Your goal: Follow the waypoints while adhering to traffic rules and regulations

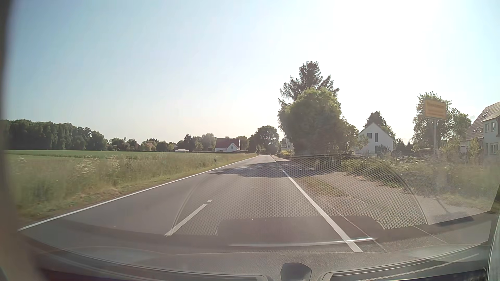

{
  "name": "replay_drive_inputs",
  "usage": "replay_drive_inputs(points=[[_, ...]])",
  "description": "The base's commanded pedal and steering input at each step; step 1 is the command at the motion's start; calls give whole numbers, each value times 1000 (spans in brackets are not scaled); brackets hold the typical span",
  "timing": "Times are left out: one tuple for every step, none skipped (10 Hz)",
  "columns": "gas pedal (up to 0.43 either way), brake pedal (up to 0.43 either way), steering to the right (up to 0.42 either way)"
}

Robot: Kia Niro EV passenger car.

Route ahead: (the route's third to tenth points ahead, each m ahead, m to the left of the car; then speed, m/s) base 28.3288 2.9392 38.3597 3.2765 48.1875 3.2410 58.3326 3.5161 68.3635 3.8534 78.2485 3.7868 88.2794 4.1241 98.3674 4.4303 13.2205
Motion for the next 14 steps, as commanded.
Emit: replay_drive_inputs(points=[[157, 6, 4], [157, 6, 4], [157, 6, 4], [157, 6, 4], [150, 6, 3], [150, 6, 4], [138, 6, 4], [118, 6, 3], [118, 6, 1], [118, 6, -3], [118, 6, -5], [118, 6, -4], [118, 6, -4], [118, 6, -4]])
